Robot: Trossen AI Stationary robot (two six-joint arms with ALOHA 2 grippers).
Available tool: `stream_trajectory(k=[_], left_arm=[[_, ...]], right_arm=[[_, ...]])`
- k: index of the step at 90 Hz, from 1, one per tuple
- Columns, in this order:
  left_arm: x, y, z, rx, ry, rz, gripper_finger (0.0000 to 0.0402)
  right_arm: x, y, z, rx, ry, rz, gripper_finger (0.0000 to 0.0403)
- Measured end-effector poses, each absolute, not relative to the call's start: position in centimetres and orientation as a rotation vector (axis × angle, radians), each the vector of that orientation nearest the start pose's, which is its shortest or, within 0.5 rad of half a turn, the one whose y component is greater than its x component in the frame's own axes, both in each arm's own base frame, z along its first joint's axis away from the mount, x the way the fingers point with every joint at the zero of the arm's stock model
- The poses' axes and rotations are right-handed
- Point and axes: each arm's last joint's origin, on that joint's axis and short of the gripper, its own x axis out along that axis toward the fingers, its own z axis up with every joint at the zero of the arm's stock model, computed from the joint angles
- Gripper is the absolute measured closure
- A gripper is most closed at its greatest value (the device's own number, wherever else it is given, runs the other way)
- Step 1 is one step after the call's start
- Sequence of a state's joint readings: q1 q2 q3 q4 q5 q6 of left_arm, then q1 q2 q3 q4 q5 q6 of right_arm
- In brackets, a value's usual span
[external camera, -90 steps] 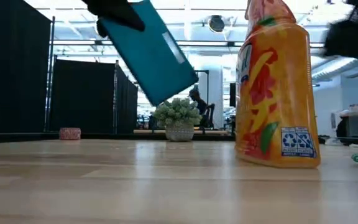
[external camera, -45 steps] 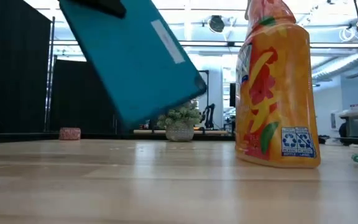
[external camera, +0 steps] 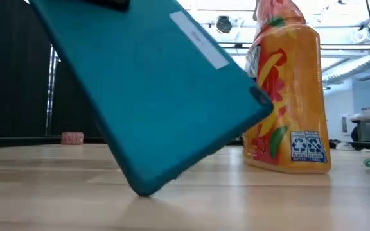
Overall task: Apply microfiber cloth
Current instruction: Wipe the back of the cellphone with a microfiber cloth
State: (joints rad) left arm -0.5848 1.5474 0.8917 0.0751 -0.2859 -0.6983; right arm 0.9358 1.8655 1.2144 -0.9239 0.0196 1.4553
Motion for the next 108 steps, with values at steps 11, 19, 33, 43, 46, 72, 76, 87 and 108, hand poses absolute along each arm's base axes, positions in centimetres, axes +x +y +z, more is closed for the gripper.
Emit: stream_trajectory(k=[11, 19, 33, 43, 46, 72, 76, 87, 108], left_arm=[[27.6, -17.7, 21.0, -0.438, 0.583, -0.101, 0.0392], [27.6, -17.9, 21.0, -0.433, 0.57, -0.088, 0.0392], [27.7, -17.8, 21.2, -0.426, 0.525, -0.043, 0.0392], [27.7, -17.8, 21.2, -0.423, 0.504, -0.018, 0.0392], [27.7, -17.8, 21.2, -0.423, 0.505, -0.019, 0.0392], [27.2, -18.7, 21.4, -0.42, 0.49, -0.04, 0.0392], [27.2, -18.7, 21.4, -0.42, 0.487, -0.044, 0.0392], [27.3, -18.7, 21.5, -0.421, 0.484, -0.043, 0.0392], [27.3, -18.7, 21.6, -0.428, 0.473, -0.045, 0.0392]], right_arm=[[19.7, 26.9, 14.3, 0.399, 1.52, -0.452, 0.013], [20.0, 27.2, 13.4, 0.414, 1.514, -0.465, 0.0201], [20.3, 27.7, 13.0, 0.456, 1.493, -0.444, 0.0351], [20.1, 28.2, 13.8, 0.48, 1.442, -0.43, 0.0387], [20.0, 28.4, 14.2, 0.483, 1.415, -0.429, 0.0387], [21.9, 32.7, 19.6, 0.473, 0.993, -0.218, 0.0397], [22.4, 33.2, 20.5, 0.455, 0.918, -0.186, 0.0398], [24.0, 33.5, 22.8, 0.405, 0.716, -0.154, 0.0399], [27.8, 32.9, 24.7, 0.261, 0.471, -0.126, 0.0399]])
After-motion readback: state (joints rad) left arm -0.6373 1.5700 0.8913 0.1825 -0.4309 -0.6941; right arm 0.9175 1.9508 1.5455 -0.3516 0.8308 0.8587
